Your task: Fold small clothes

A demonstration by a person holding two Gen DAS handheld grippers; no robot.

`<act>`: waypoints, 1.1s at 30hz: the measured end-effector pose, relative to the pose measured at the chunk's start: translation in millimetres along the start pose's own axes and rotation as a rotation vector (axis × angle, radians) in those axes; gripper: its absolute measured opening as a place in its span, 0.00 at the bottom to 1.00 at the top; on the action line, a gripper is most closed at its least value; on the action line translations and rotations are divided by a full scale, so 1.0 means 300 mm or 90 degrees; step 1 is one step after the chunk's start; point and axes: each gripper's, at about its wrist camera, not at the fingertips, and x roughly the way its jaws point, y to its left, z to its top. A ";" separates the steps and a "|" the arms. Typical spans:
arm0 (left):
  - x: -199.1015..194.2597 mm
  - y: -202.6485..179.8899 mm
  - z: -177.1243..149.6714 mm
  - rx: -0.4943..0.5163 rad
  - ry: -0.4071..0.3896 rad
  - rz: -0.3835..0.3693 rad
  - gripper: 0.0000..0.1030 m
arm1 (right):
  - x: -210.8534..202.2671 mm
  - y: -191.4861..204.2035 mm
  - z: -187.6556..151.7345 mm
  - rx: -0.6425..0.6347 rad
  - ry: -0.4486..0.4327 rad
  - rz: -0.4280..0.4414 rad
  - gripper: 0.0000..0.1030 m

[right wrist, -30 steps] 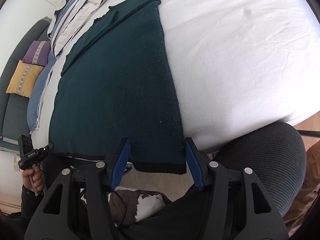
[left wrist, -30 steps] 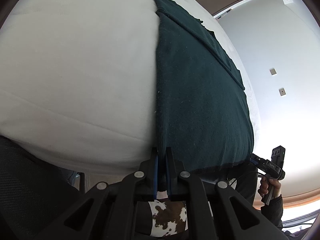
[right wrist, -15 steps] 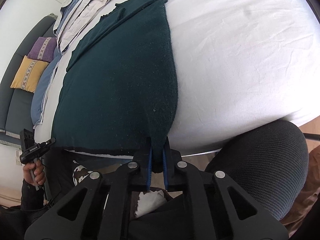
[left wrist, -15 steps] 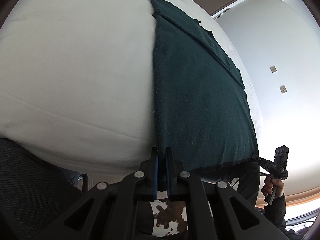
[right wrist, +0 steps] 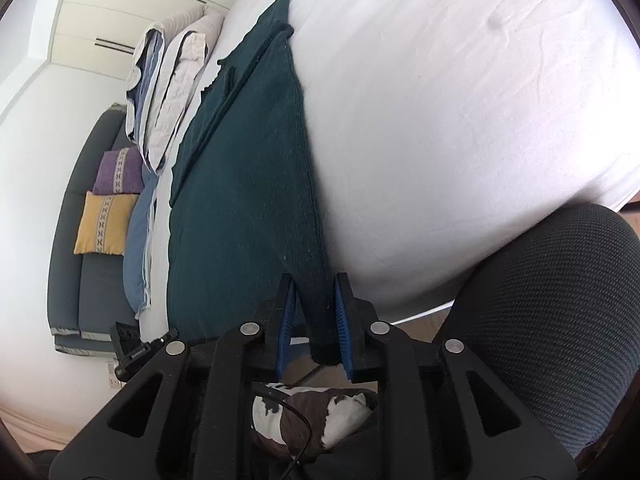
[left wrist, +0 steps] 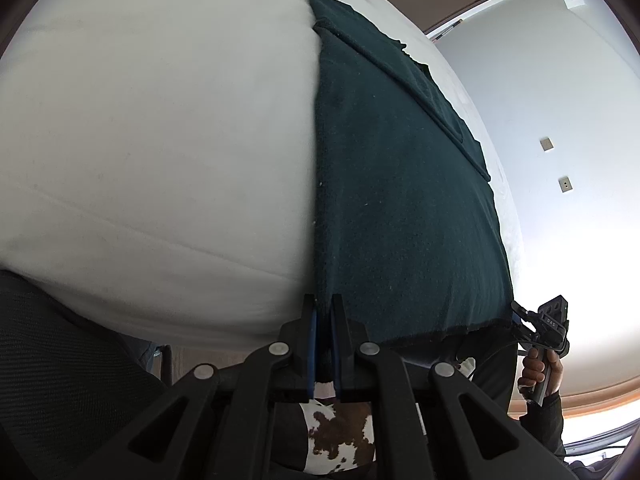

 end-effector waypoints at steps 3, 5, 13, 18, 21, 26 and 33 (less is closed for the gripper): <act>0.001 0.004 -0.002 -0.001 0.002 0.000 0.07 | 0.005 -0.001 0.031 -0.005 0.005 -0.012 0.19; -0.001 0.003 -0.001 0.000 0.001 0.001 0.07 | 0.009 -0.019 0.063 -0.005 0.020 -0.001 0.19; 0.001 -0.006 -0.003 0.004 0.000 0.005 0.07 | 0.055 -0.009 0.066 -0.029 0.082 0.080 0.19; 0.009 -0.001 0.000 -0.001 0.002 -0.001 0.07 | 0.024 0.008 -0.008 -0.055 0.081 0.119 0.19; 0.008 0.004 0.000 -0.004 0.002 -0.005 0.07 | -0.009 -0.021 -0.029 -0.026 0.040 0.188 0.19; 0.005 0.004 0.001 -0.003 0.001 -0.006 0.07 | -0.036 -0.027 -0.043 -0.010 0.000 0.234 0.21; 0.009 0.006 -0.001 -0.005 0.001 -0.007 0.07 | -0.058 -0.040 -0.033 -0.016 -0.011 0.218 0.17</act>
